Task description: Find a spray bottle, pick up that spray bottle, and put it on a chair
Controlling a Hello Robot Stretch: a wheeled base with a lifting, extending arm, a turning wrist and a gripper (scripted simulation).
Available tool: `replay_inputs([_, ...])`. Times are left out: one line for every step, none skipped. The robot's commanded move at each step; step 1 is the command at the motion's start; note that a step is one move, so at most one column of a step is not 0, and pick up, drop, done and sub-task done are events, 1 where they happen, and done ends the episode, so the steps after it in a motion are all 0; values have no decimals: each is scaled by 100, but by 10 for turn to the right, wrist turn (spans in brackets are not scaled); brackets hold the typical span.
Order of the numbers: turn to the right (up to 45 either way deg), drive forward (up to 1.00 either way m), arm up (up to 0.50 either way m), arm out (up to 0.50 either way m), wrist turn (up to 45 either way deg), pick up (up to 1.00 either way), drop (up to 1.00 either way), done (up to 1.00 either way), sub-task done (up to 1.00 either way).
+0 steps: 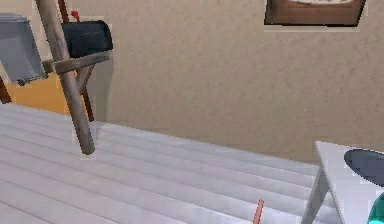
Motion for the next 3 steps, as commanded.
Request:
replay_inputs([-240, 0, 0, 0, 0, 0, 0, 0, 0])
replay_inputs([-60, 0, 0, 0, 0, 0, 0, 0, 0])
replay_inputs([60, 0, 0, 0, 0, 0, 0, 0, 0])
